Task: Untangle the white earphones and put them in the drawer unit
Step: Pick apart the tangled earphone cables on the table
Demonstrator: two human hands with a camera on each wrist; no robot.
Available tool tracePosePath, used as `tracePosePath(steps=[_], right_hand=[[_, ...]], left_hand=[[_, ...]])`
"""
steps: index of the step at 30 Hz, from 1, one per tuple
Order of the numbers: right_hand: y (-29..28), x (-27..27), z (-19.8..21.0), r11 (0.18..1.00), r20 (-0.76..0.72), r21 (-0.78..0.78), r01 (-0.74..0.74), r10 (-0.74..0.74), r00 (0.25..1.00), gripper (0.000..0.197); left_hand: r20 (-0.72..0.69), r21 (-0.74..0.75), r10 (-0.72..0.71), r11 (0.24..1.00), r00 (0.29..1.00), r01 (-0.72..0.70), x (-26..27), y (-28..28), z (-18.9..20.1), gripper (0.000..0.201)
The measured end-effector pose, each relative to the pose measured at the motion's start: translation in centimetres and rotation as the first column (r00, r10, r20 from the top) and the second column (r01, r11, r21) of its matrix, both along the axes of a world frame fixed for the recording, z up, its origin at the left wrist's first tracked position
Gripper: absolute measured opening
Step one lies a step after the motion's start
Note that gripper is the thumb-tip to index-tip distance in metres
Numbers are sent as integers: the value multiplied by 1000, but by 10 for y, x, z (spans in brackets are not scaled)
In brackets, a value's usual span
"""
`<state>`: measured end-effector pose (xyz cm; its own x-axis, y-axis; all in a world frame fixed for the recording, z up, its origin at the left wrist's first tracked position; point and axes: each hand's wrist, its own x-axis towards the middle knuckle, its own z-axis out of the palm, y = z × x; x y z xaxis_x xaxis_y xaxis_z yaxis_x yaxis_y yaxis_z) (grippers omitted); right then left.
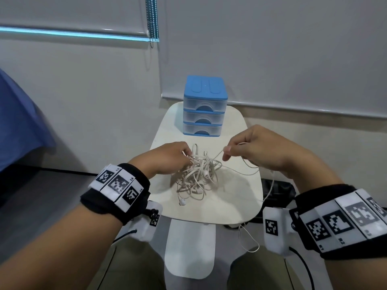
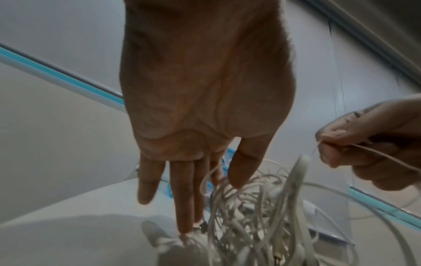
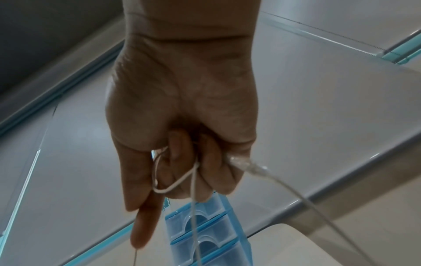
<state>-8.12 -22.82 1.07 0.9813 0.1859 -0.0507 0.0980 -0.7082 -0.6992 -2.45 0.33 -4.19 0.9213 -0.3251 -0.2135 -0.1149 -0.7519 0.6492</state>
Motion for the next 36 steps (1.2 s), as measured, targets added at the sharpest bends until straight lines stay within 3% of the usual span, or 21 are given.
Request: tracePosePath(steps=[4,7,11,19,26,28,32,36], right_hand=[[6,4,-1,987,54,158,5,-14,998,22],[12,5,-1,967,75,254,24,-45,996,21],[14,3,3,904,88,420,85,-134,987,26],[12,5,-4,772,-25,604,196,-227,974,25],[9,15,-19,814,-88,478,331,-331,940,14],[10,15,-22,849,-77,452,272,-267,961,4],[17,9,-27,914,17,400,62,-76,997,12],[23,14,-34,956,121,291,45,-84,989,14]], left_hand=[[-2,-185,-31,982,1000,30,-7,-2,5,27],[113,-61,-152,985,982,159,-13,-12,4,43],[205,-69,-122,988,971,138,-11,-17,0,19],[184,-255,-77,959,980,123,-15,-12,6,7],[133,-281,-69,954,989,104,-14,-7,5,7],[136,-270,-52,959,989,87,-14,-8,5,11],[140,-250,-38,966,989,72,-15,-11,4,13],[176,-233,-24,970,984,65,-15,-14,2,22]])
